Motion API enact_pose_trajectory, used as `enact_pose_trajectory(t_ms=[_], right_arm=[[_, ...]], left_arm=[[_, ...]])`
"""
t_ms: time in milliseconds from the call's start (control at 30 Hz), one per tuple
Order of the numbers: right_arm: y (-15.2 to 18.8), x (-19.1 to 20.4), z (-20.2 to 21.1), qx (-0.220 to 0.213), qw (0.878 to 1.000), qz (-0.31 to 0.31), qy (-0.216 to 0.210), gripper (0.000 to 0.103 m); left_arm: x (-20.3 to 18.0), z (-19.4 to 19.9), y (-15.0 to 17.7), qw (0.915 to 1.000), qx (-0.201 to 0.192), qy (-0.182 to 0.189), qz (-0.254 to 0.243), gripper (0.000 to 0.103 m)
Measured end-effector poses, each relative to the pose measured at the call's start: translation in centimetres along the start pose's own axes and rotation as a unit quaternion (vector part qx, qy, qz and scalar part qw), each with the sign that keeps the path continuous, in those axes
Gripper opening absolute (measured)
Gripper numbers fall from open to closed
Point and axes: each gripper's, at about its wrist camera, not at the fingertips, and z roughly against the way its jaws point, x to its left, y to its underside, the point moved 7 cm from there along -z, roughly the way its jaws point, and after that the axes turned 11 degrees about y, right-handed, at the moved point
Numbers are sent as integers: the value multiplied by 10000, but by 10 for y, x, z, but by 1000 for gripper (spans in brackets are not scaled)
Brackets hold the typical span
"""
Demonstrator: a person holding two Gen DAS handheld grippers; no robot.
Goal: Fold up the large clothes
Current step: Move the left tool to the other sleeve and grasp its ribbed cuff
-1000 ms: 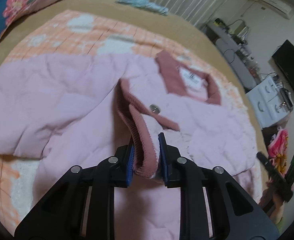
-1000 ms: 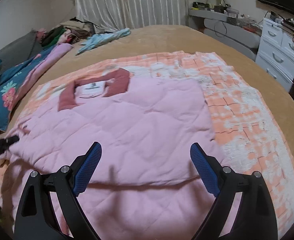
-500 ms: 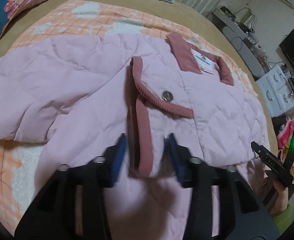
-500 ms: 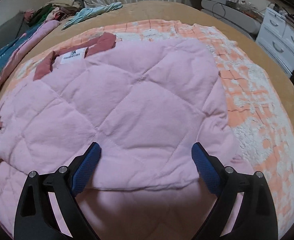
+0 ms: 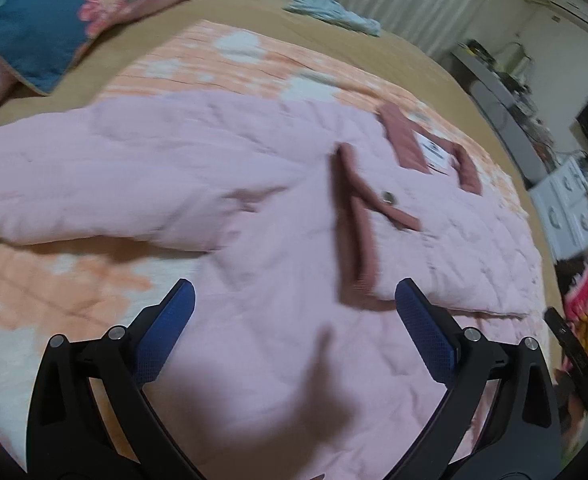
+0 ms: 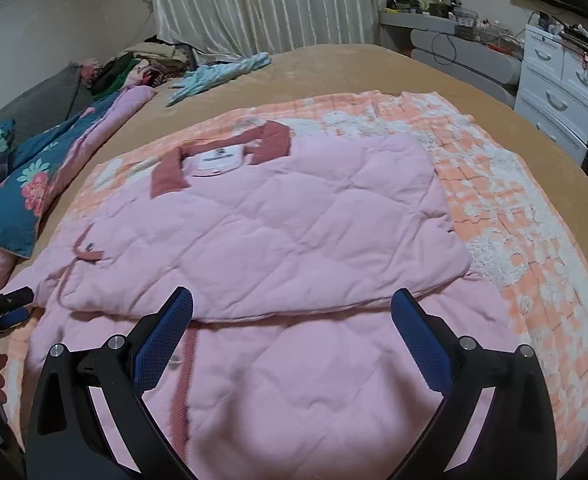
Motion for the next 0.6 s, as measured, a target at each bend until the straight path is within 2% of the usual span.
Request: enact_pose_trajectory(t_ms=[200,367,600], right_arm=[[0,45,22,-122,9991,342,-205,99],[-3,85,36,-255,9970,629,-372,99],[-2,138,50,-323,9931,918,-656,99]], left_arm=[[35,28,-2,9991,-246,-247,254,94],[61,43,-3,9979,-352,-173,512,94],[96,63,-5,9947,-569,-412,749,94]])
